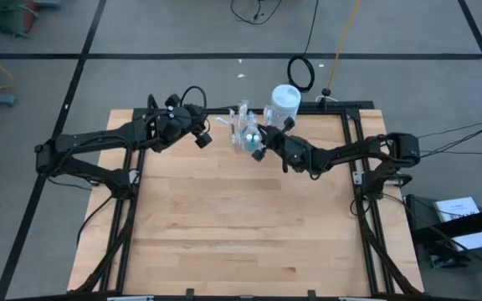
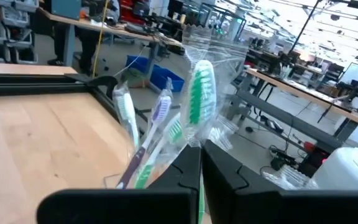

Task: Pick & Place toothbrushing station
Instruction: Put the green toothbrush into the transparent organizer

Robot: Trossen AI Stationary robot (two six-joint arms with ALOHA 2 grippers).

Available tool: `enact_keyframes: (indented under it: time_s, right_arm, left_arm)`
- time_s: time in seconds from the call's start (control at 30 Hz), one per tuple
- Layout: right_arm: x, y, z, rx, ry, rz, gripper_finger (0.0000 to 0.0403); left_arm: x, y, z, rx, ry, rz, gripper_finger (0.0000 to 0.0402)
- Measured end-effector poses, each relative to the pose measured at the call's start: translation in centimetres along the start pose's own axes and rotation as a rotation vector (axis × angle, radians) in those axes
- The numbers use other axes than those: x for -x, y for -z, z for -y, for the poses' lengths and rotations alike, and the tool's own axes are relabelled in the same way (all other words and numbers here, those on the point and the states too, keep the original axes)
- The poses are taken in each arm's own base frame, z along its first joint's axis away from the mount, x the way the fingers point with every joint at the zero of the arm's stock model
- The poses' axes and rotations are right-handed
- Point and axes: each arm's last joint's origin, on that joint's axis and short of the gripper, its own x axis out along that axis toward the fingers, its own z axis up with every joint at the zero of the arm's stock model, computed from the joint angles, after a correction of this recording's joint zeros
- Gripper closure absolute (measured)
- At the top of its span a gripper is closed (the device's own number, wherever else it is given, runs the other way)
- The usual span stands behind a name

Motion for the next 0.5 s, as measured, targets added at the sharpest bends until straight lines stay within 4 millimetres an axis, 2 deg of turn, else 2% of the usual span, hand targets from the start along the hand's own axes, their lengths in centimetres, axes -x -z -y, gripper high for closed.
enact_keyframes:
  time_s: [0.23, 0.5]
  right_arm:
    - [-0.2, 1.3, 0.2, -0.087, -0.005, -0.110, 0.0402]
    - [-0.3, 3.4, 0.7, -0.075, 0.008, -0.294, 0.0400]
  left_arm:
    - [0.0, 0.0, 0.0, 0.000, 0.000, -0.001, 0.0256]
    - [0.0, 0.0, 0.0, 0.019, 0.013, 0.001, 0.0256]
